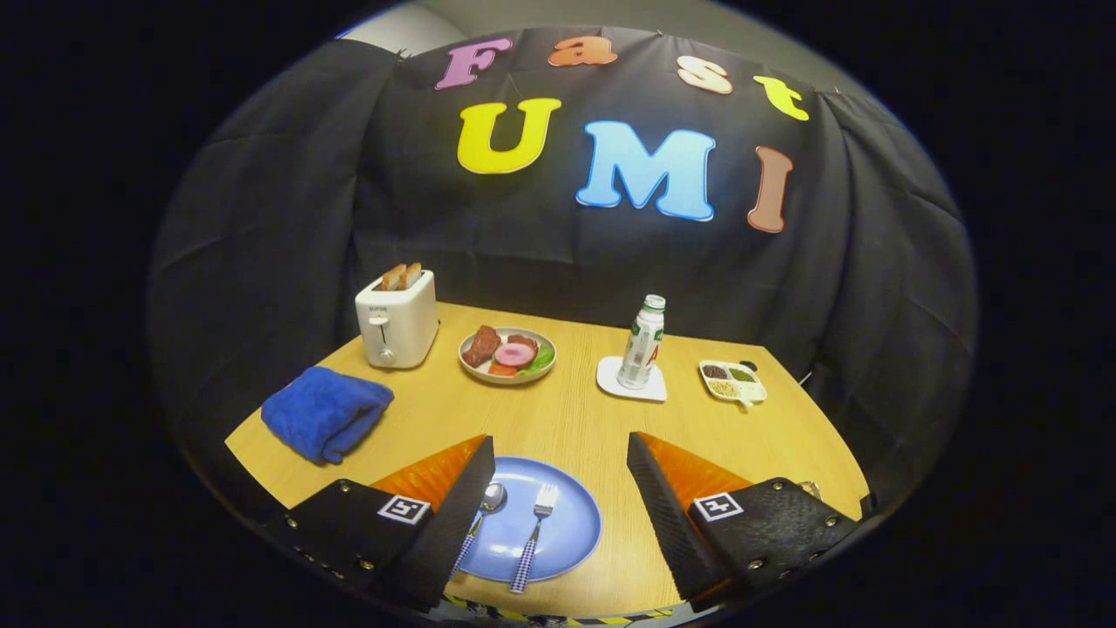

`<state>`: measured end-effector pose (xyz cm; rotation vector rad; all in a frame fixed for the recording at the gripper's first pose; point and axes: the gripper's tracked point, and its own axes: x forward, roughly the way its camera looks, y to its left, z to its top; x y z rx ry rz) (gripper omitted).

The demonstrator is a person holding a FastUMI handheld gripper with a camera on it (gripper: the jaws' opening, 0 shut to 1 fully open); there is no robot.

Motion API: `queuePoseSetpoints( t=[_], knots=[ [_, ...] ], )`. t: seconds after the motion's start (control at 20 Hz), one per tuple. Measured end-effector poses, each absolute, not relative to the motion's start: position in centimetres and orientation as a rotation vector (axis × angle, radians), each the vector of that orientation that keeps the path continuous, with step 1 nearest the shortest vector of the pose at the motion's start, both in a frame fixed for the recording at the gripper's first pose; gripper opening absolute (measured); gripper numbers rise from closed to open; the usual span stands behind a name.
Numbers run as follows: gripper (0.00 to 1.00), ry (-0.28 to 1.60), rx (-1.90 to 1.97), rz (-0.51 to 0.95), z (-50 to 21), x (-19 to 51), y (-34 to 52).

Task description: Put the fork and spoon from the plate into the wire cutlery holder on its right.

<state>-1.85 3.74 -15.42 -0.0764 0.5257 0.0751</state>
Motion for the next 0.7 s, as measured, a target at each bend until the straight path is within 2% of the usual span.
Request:
queuePoseSetpoints(
  t=[0.55,0.65,0.7],
  knots=[
    [0.92,0.987,-0.116,0.117,-26.9,-5.9,4.5],
    [0.90,1.050,-0.132,0.127,-27.8,-6.4,4.7],
    [0.85,1.070,-0.134,0.134,-28.1,-6.5,4.8]
  ],
)
